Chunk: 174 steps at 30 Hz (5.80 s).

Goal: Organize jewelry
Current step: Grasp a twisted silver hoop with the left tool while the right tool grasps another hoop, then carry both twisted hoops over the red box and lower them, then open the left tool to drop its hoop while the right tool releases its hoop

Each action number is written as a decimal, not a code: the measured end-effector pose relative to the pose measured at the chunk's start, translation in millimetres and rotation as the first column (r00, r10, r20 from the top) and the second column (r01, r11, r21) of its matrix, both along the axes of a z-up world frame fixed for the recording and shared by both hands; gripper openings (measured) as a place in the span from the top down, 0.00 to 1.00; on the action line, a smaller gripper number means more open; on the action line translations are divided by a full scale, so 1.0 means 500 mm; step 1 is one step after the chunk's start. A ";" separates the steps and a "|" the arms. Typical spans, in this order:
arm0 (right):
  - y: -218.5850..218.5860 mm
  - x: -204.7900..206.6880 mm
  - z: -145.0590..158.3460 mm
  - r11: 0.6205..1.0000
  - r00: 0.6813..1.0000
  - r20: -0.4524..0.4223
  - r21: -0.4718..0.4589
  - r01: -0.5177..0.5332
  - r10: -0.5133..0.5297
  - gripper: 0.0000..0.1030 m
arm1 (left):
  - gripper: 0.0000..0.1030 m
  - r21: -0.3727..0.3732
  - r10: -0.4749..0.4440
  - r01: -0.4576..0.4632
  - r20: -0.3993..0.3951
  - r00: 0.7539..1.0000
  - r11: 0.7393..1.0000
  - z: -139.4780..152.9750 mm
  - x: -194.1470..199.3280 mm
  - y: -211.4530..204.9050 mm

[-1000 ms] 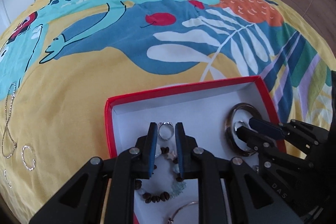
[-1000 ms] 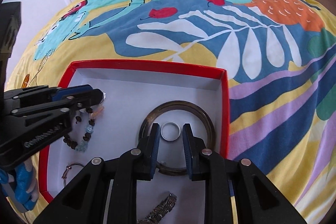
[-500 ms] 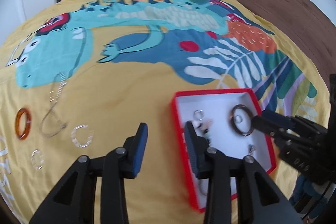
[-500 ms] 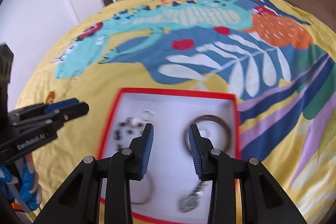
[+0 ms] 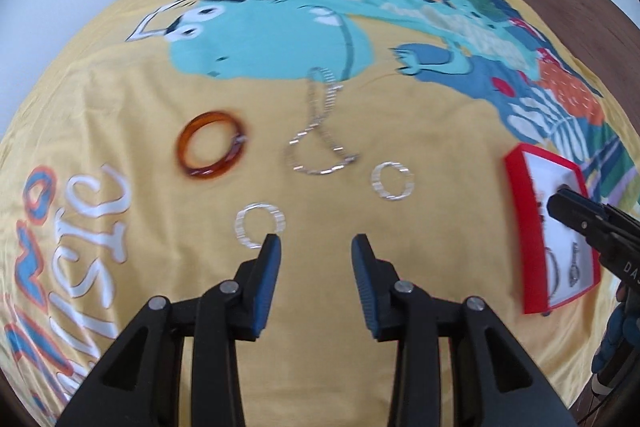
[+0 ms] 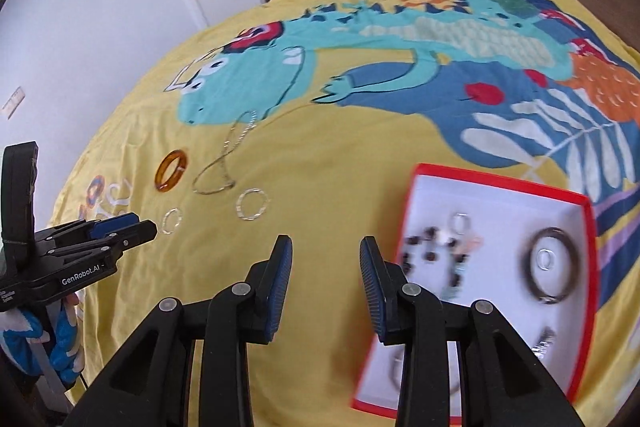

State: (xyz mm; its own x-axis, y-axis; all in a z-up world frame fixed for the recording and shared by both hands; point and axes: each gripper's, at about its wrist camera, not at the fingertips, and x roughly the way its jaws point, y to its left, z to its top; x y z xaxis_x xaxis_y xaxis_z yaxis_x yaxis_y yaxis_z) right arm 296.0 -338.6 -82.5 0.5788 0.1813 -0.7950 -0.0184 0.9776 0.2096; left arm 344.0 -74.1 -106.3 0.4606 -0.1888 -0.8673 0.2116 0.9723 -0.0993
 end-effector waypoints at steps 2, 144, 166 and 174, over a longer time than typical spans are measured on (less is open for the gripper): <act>0.029 0.015 -0.010 1.000 1.000 -0.005 0.003 -0.019 0.019 0.66 | 0.66 -0.003 0.033 -0.033 -0.012 0.999 0.999 -0.014 0.011 0.036; -0.335 -0.138 -0.162 0.968 0.969 -0.099 -0.139 0.211 -0.225 0.92 | 0.94 -0.001 -0.323 0.323 -0.065 0.944 0.946 -0.109 -0.110 -0.548; -0.333 -0.144 -0.164 0.968 0.969 -0.106 -0.145 0.207 -0.223 0.83 | 0.93 -0.023 -0.319 0.318 -0.079 0.944 0.948 -0.108 -0.115 -0.539; -0.334 -0.143 -0.162 0.968 0.969 -0.103 -0.144 0.208 -0.223 0.76 | 0.89 -0.034 -0.327 0.325 -0.084 0.941 0.945 -0.104 -0.114 -0.536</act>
State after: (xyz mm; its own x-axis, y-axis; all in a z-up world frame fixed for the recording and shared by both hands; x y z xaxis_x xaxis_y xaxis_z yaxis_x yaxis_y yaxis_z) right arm 224.7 -505.5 -163.3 0.4938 -0.0474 -0.8683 0.2128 0.9747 0.0678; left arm 286.8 -342.2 -158.5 0.2936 -0.3331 -0.8960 0.5063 0.8493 -0.1498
